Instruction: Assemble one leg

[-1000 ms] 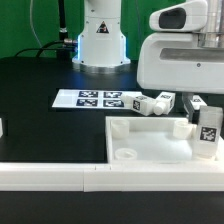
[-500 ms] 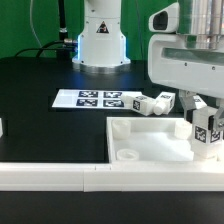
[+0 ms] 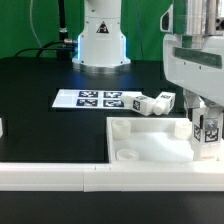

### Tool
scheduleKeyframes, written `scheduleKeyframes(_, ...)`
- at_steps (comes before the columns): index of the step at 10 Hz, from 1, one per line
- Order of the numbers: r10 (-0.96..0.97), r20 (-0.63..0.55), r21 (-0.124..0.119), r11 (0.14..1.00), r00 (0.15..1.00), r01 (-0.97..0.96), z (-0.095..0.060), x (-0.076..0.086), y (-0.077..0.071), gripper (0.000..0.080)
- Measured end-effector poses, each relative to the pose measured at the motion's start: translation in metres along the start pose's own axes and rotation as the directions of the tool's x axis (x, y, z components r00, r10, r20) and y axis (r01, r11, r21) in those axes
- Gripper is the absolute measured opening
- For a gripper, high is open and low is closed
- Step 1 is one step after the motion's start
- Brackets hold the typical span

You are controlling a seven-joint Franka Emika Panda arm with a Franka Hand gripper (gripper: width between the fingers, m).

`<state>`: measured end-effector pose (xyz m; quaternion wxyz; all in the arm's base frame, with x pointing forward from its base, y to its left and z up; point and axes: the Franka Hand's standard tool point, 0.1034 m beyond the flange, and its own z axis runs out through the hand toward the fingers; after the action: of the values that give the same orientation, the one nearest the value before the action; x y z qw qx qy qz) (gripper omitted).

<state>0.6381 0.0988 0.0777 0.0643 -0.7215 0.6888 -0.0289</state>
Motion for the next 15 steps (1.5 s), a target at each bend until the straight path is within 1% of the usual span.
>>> scheduleKeyframes(1,0.046,-0.001,0.006,0.999,0.999,-0.046,0.0,0.0,0.001,0.0287)
scheduleKeyframes(2,0.002,-0.001,0.007,1.0,1.0,-0.002,0.0,0.0,0.001,0.0287)
scheduleKeyframes(3,-0.001,-0.001,0.007,1.0,1.0,0.001,0.0,-0.001,0.001,0.0449)
scheduleKeyframes(4,-0.183,-0.013,0.005,0.983,0.983,0.183,-0.001,-0.002,-0.001,0.0449)
scheduleKeyframes(5,-0.368,-0.021,0.001,0.93,0.93,0.368,-0.001,-0.006,-0.004,0.0583)
scheduleKeyframes(6,-0.498,-0.019,-0.001,0.867,0.867,0.498,0.001,-0.013,-0.006,0.0631)
scheduleKeyframes(7,-0.589,-0.015,0.0,0.808,0.808,0.589,0.003,-0.019,-0.004,0.0646)
scheduleKeyframes(9,-0.683,-0.018,-0.005,0.73,0.73,0.683,0.003,-0.016,-0.004,0.0649)
scheduleKeyframes(10,-0.746,-0.021,-0.011,0.666,0.666,0.746,0.003,-0.015,-0.004,0.0649)
scheduleKeyframes(11,-0.828,-0.023,-0.022,0.561,0.56,0.828,0.004,-0.011,-0.005,0.0649)
scheduleKeyframes(12,-0.937,-0.02,-0.037,0.349,0.349,0.936,0.006,-0.003,-0.007,0.0649)
scheduleKeyframes(13,-0.958,-0.023,-0.034,0.288,0.287,0.957,0.009,0.001,-0.007,0.0649)
scheduleKeyframes(14,-0.949,-0.023,-0.033,0.316,0.316,0.948,0.009,0.0,-0.007,0.0649)
scheduleKeyframes(15,-0.948,-0.023,-0.033,0.318,0.318,0.947,0.009,0.0,-0.007,0.0562)
